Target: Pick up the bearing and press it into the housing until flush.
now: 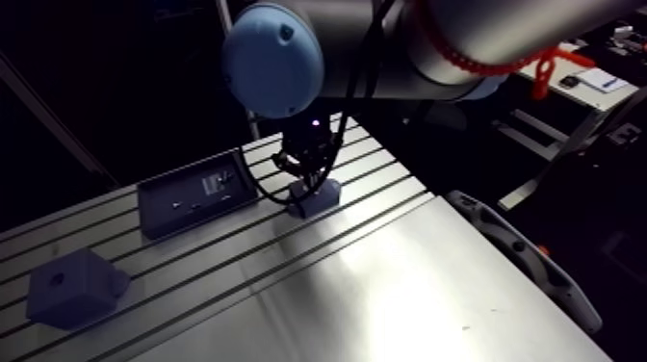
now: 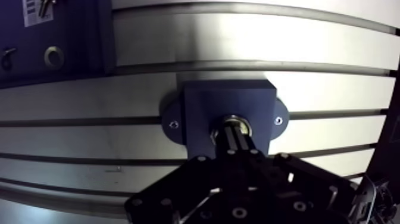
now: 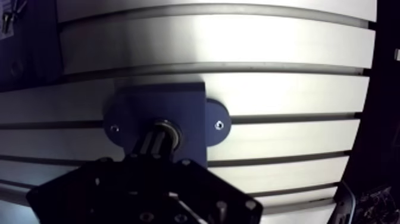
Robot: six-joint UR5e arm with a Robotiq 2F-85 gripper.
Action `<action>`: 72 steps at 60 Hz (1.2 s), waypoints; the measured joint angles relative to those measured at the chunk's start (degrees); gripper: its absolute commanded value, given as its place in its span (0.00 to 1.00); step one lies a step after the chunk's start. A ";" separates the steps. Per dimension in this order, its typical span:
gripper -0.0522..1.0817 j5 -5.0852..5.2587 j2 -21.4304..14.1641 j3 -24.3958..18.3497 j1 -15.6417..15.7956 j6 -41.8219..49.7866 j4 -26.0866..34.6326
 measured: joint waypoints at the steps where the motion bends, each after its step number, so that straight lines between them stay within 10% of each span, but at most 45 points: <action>1: 1.00 0.00 0.00 0.01 0.01 0.00 -0.01; 72: 1.00 -0.02 0.17 0.41 -0.01 -0.10 -0.55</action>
